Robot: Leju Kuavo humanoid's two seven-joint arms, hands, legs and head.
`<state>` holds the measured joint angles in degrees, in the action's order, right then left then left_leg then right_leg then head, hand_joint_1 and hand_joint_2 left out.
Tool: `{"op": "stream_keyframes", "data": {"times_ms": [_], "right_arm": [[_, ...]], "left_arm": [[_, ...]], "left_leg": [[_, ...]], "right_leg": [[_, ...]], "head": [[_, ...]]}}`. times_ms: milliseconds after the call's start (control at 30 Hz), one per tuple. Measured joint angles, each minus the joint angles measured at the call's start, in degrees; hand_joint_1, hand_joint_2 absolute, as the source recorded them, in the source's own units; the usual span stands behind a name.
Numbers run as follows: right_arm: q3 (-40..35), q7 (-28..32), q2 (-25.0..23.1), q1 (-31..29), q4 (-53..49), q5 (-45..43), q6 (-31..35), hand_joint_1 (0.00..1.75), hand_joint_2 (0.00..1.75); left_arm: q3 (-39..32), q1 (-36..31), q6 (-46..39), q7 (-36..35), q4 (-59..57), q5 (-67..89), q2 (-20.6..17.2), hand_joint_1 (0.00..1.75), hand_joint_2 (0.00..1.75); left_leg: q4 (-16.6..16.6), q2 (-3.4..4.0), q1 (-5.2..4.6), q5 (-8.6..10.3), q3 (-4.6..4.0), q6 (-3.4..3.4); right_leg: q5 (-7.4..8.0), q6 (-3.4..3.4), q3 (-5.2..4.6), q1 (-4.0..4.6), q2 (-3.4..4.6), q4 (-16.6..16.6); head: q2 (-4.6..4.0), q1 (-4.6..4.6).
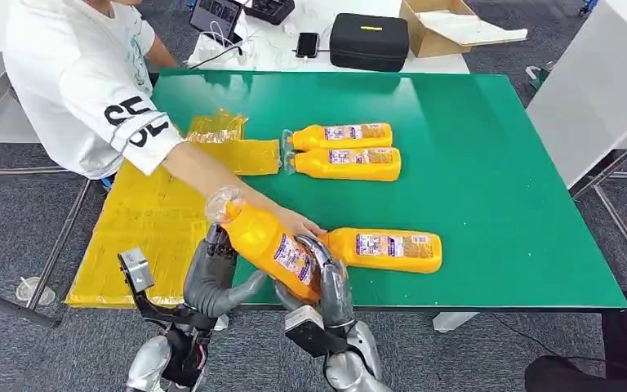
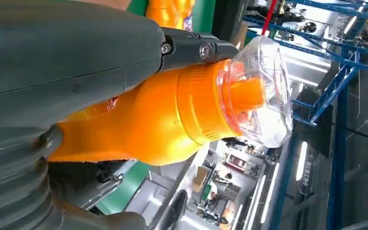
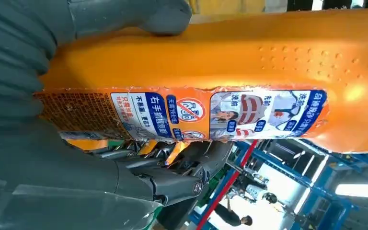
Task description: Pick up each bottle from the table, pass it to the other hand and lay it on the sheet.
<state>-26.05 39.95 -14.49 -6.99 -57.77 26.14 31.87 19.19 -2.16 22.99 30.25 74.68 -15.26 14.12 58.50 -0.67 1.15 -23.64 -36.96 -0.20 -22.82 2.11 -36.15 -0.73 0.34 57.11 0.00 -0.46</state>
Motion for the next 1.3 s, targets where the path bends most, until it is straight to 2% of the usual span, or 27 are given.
{"op": "stream_keyframes", "data": {"times_ms": [433,1033,1067,1100,1133,1300], "right_arm": [[-3.71,0.0,-2.67,-3.55,9.46,5.46,2.42,1.75,1.75],[-5.38,-1.25,-2.97,-4.77,13.29,7.47,3.45,1.75,1.75],[-5.38,-1.25,-2.97,-4.79,13.44,7.32,3.39,1.75,1.75],[-5.4,-1.25,-2.99,-4.81,13.64,7.15,3.34,1.75,1.75],[-5.4,-1.22,-2.99,-4.82,13.79,6.99,3.3,1.75,1.75],[-5.42,-1.18,-3.13,-5.0,14.33,6.49,3.06,1.75,1.75]], "left_arm": [[-0.9,-1.16,0.42,-1.96,-3.56,-3.27,-0.44,0.0,1.75],[-2.4,-1.92,1.68,-3.74,-7.91,-6.97,-0.77,0.0,1.75],[-2.45,-1.93,1.68,-3.74,-8.06,-6.97,-0.76,0.61,1.75],[-2.47,-1.95,1.68,-3.76,-8.28,-6.97,-0.76,1.62,1.75],[-2.49,-1.98,1.73,-3.76,-8.44,-7.01,-0.76,1.75,1.75],[-2.6,-2.0,2.32,-3.5,-8.52,-7.47,-0.77,1.75,1.75]], "left_leg": [[0.0,0.07,0.04,0.01,0.01,-0.01],[0.0,0.08,0.03,0.0,0.01,-0.01],[0.0,0.07,0.03,0.0,0.01,-0.01],[0.0,0.07,0.03,0.0,0.0,-0.01],[0.0,0.07,0.03,0.0,0.0,-0.01],[0.0,0.07,0.03,0.0,0.0,-0.01]], "right_leg": [[0.0,0.0,-0.03,0.05,0.01,0.0],[0.0,-0.01,-0.05,0.04,0.01,0.0],[0.0,0.0,-0.05,0.04,0.01,0.0],[0.0,0.0,-0.05,0.03,0.01,0.0],[0.0,0.0,-0.05,0.03,0.01,0.0],[0.0,0.0,-0.06,0.03,0.01,0.0]], "head": [[0.0,0.0],[0.0,-0.02],[0.0,0.0],[0.0,0.0],[0.0,0.0],[0.0,0.0]]}}
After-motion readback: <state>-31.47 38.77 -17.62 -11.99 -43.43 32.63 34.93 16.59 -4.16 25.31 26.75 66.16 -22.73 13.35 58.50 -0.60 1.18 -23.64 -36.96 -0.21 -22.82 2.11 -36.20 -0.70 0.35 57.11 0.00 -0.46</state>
